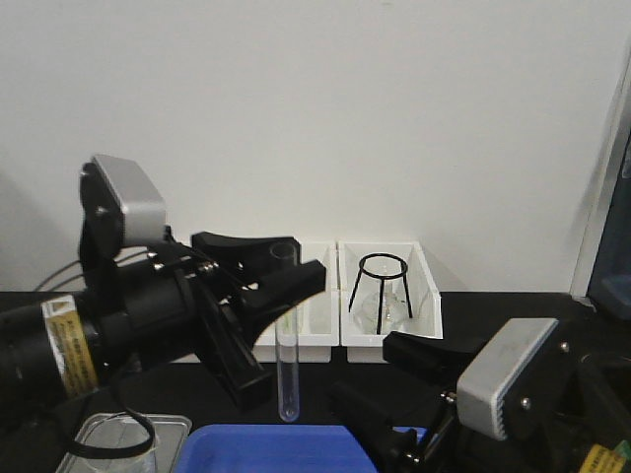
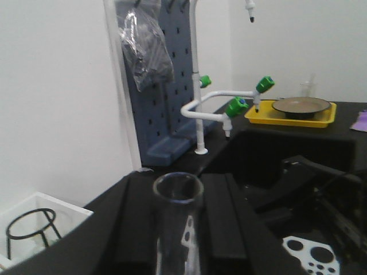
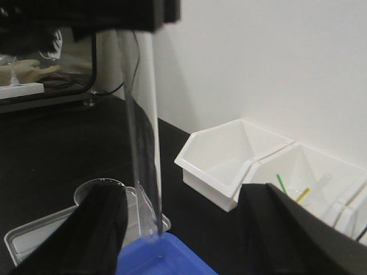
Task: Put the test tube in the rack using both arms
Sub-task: 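Grasp the test tube with the right gripper, then open the left gripper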
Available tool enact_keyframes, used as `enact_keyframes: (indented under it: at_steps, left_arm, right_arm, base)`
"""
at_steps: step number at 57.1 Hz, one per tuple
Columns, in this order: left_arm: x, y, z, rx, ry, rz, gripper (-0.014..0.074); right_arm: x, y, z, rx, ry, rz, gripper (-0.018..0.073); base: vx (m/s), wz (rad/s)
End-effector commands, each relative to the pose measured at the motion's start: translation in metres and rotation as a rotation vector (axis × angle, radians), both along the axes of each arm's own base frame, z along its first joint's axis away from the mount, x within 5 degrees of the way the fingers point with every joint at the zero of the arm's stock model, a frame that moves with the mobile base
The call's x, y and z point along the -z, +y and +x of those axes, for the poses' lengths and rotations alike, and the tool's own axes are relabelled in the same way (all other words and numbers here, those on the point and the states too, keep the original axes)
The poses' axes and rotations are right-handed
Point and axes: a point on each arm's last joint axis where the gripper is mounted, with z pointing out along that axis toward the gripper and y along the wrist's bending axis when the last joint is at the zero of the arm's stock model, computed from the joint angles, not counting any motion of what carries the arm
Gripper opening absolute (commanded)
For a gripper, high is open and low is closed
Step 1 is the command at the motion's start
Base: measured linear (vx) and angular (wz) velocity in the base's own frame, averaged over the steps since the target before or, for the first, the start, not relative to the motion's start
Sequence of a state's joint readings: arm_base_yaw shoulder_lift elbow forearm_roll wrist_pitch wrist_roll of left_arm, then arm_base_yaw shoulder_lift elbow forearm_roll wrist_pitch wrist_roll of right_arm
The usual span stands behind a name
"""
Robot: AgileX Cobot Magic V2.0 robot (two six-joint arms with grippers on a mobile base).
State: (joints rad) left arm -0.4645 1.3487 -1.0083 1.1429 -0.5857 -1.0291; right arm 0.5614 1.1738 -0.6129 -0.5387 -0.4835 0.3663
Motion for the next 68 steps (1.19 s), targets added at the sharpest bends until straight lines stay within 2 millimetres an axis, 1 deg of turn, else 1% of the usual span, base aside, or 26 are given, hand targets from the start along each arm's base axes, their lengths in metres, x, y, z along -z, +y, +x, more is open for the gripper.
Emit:
enact_keyframes:
  at_steps: [1, 8, 16, 30, 38, 43, 48, 62, 64, 68]
  left_arm:
    - [-0.015, -0.012, -0.008, 0.073, -0.01, -0.077, 0.0]
    - [-0.007, -0.024, -0.008, 0.103, 0.015, -0.064, 0.0001]
    - [-0.002, -0.03, -0.009, 0.12, 0.03, -0.056, 0.0001]
    - [0.007, -0.035, -0.005, 0.15, 0.057, -0.062, 0.0001]
    - [0.008, -0.036, -0.004, 0.153, 0.058, -0.059, 0.0001]
    - [0.008, -0.036, -0.004, 0.153, 0.058, -0.059, 0.0001]
    - [0.008, -0.036, -0.004, 0.155, 0.057, -0.06, 0.0003]
    - [0.007, -0.036, -0.006, 0.171, 0.052, -0.068, 0.0013]
    - [0.007, -0.036, -0.006, 0.172, 0.052, -0.068, 0.0022]
    - [0.007, -0.036, -0.006, 0.171, 0.053, -0.068, 0.0057]
  right_arm:
    - [-0.022, 0.006, 0.002, -0.038, -0.084, 0.119, 0.0468]
    - [-0.018, 0.007, 0.006, -0.038, -0.073, 0.13, 0.0468]
    - [-0.015, 0.009, 0.008, -0.039, -0.062, 0.124, 0.0468]
    - [-0.01, 0.011, 0.011, -0.042, -0.051, 0.12, 0.0464]
    - [-0.01, 0.012, 0.011, -0.048, -0.056, 0.127, 0.0428]
    - [-0.01, 0.012, 0.011, -0.048, -0.057, 0.127, 0.0379]
    - [-0.01, 0.012, 0.011, -0.048, -0.057, 0.127, 0.0298]
    - [-0.01, 0.012, 0.011, -0.048, -0.056, 0.127, 0.0013]
    - [-0.01, 0.012, 0.011, -0.048, -0.056, 0.127, -0.0014]
    - [-0.01, 0.012, 0.011, -0.048, -0.056, 0.127, -0.0013]
  base:
    - [0.0, 0.0]
    - [0.0, 0.0]
    - [0.0, 0.0]
    - [0.0, 0.0]
    - [0.0, 0.0]
    - [0.0, 0.0]
    - [0.0, 0.0]
    - [0.0, 0.0]
    - [0.0, 0.0]
    - [0.0, 0.0]
